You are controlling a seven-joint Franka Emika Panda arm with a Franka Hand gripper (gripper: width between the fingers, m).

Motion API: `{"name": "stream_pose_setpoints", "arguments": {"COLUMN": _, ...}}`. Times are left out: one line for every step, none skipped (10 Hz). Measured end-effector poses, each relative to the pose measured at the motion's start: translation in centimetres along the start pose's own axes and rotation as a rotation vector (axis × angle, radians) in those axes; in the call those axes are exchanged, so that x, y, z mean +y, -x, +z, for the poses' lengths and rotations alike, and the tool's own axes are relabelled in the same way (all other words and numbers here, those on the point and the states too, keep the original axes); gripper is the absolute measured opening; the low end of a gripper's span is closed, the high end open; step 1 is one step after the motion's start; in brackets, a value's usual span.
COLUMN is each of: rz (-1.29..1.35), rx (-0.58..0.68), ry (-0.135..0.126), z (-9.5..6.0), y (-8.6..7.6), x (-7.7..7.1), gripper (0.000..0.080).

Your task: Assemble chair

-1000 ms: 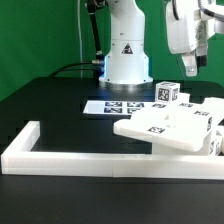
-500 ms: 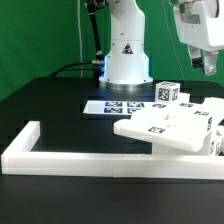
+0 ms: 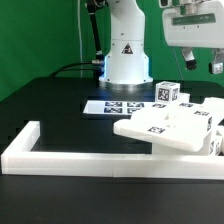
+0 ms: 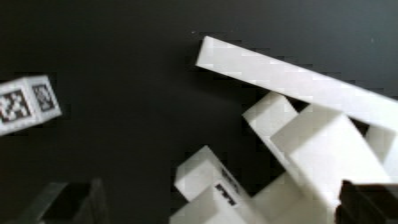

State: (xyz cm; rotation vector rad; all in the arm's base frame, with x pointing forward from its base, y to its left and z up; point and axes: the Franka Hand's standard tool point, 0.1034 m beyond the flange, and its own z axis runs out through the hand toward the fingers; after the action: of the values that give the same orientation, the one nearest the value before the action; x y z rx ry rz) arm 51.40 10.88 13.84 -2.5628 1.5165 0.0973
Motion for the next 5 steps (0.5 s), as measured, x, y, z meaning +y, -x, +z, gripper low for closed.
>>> {"name": "stream_pose_setpoints", "arguments": {"rz": -0.163, "rx": 0.006, "ry": 0.027, "z": -0.1, "y": 0.1, "x": 0.4, "gripper": 0.0649}}
{"name": "stream_pose_setpoints", "arguments": {"rz": -0.32, "rx": 0.011, "ry": 0.023, "z": -0.1, "y": 0.1, "x": 0.7, "gripper": 0.0649}}
{"name": "stream_pose_setpoints", "arguments": {"rz": -0.471, "rx": 0.009, "ry": 0.023, "z": 0.1, "y": 0.3, "x": 1.5, "gripper": 0.0649}}
{"name": "stream_pose_setpoints", "arguments": {"rz": -0.57, "rx": 0.004, "ry": 0.027, "z": 0.2, "y": 0.4, "x": 2.0, "gripper": 0.0649}}
{"name": "stream_pose_setpoints", "arguments": {"rz": -0.714, "rx": 0.0, "ry": 0.024, "z": 0.3, "y": 0.0, "x": 2.6, "gripper": 0.0649}}
